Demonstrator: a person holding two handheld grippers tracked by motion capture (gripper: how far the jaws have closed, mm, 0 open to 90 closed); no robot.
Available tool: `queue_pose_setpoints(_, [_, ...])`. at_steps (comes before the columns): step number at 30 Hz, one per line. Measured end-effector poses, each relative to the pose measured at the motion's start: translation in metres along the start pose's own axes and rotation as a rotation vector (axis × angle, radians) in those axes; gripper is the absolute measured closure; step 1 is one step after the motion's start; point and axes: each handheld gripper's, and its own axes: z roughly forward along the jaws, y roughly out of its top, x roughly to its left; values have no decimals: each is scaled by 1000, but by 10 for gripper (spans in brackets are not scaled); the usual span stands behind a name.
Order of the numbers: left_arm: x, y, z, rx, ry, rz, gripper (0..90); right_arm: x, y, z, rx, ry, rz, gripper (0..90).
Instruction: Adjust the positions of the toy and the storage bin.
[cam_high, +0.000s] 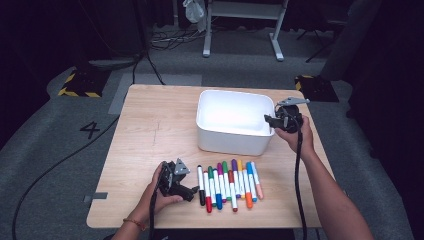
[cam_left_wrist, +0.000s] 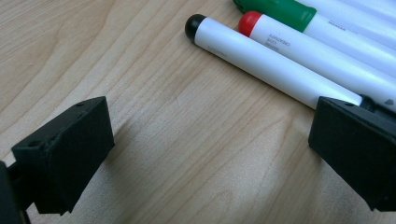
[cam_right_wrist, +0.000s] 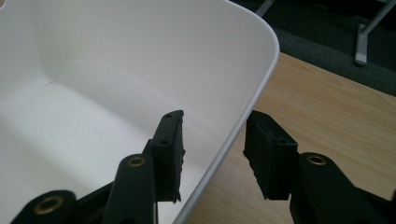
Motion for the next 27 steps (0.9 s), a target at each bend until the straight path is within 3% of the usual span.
queue_pose_setpoints(9, [-1, 1, 1, -1, 2, 5, 1, 9, 2, 0, -1, 4, -54, 634])
queue_pose_setpoints(27, [-6, 5, 5, -2, 2, 3, 1, 14, -1, -6, -6, 37, -89, 676])
